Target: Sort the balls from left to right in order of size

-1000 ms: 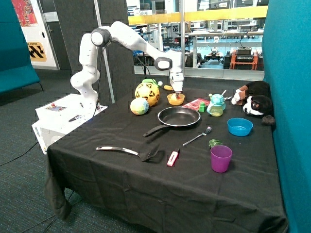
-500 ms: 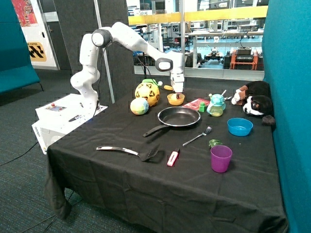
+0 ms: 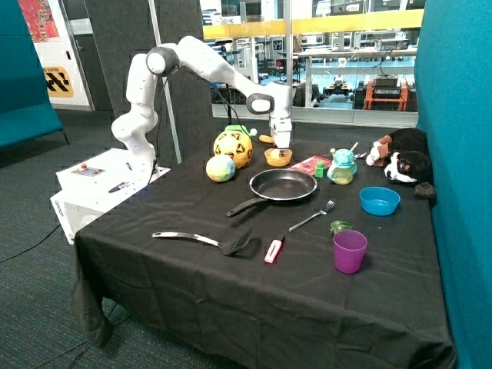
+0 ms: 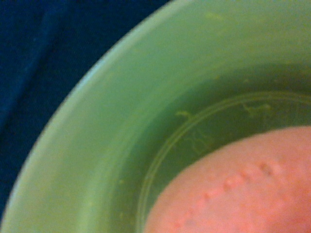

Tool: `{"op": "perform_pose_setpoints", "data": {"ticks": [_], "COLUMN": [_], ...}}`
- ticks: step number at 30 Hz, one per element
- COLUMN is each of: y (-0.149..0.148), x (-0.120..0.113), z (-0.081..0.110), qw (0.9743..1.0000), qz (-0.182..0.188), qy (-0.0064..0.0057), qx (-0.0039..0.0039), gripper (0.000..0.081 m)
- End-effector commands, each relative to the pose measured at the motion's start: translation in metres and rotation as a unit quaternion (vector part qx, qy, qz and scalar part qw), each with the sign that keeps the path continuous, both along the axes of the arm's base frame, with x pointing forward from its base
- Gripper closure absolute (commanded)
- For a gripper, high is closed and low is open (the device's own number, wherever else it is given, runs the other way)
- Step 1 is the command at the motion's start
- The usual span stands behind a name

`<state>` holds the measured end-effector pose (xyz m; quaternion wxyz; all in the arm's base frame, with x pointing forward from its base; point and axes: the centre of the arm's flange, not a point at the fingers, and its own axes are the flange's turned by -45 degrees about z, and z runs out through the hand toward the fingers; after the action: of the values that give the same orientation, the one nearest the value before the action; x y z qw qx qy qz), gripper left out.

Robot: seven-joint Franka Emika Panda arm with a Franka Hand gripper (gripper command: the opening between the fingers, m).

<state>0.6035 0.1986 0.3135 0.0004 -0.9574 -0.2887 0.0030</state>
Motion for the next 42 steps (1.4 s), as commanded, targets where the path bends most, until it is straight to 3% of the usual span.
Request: {"op": "perform_pose_setpoints", "data": {"ticks": [1, 10, 14, 16, 18, 20, 42], "y": [0.0007, -0.0037, -0.0049, -0.0051, -0.0052, -0.0053, -0.0035], "x": [-0.0007, -0.0007, -0.0016, -0.0017, -0.0014, -0.0005, -0.0012], "z": [-0.0061, -0.0118, -0.014, -0.0147, -0.0151, -0.0144, -0.0089], "qw": [1.0, 1.0, 1.0, 1.0, 1.0, 1.0, 1.0], "qz": [-0.001, -0.002, -0.004, -0.006, -0.007, -0.007, -0.006], "qy": [-0.003, -0.003, -0.003, -0.003, -0.003, -0.003, -0.003], "qx": [0.00048, 0.00048, 0.00048, 0.00047, 0.00046, 0.00047, 0.00047], "gripper": [0.0055, 0.0016, 0.0049, 0.0417, 0.0683, 0.0777, 0.0808]}}
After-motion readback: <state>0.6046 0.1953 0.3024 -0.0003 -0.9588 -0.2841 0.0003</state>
